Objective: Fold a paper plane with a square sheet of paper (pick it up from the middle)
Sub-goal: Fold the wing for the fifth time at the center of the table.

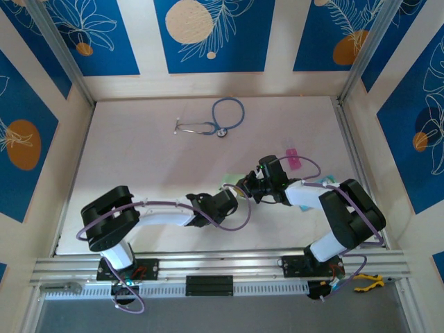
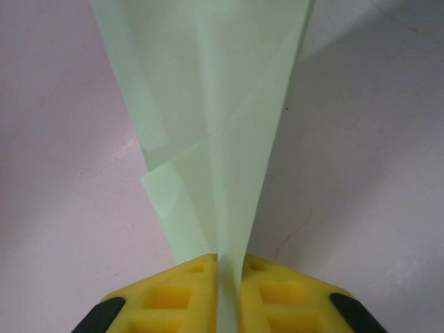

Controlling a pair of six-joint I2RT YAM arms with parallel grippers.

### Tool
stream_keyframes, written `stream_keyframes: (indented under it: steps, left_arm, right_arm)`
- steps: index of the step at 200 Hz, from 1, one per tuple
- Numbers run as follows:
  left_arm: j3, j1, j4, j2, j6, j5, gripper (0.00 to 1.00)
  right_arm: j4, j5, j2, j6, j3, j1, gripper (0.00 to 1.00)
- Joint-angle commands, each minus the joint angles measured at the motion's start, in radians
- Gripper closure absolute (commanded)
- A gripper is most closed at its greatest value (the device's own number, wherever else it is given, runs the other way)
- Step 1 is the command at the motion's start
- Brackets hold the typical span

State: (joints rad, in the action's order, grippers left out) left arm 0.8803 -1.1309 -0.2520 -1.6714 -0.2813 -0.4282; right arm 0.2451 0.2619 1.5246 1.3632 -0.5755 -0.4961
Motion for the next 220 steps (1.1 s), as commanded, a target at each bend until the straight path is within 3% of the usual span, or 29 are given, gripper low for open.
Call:
stream_keyframes:
  steps: [1,26,85,162,195,220]
  left_arm:
    - [0.029,-0.009,-0.019,-0.006,-0.006,-0.017,0.87]
    - [0.03,-0.009,-0.011,0.0,-0.007,-0.01,0.89]
    - [0.007,-0.009,0.032,0.032,-0.007,-0.004,0.8]
    - [0.014,-0.009,0.012,0.012,-0.008,-0.01,0.93]
    - [0.006,-0.008,0.022,0.011,-0.022,0.005,0.96]
    - [-0.008,0.001,0.043,0.019,-0.049,0.039,0.99]
  right_arm:
    - [-0.003,0.017,-0.02,0.001,0.012,0.005,0.97]
    - [-0.004,0.018,-0.02,0.0,0.015,0.005,0.97]
    - [-0.002,0.019,-0.017,-0.002,0.021,0.007,0.97]
    - [0.005,0.025,-0.026,-0.005,0.022,0.007,0.97]
    - [-0.031,0.02,-0.049,-0.036,0.01,0.008,0.88]
    - [-0.153,-0.028,-0.1,-0.1,-0.013,0.01,0.8]
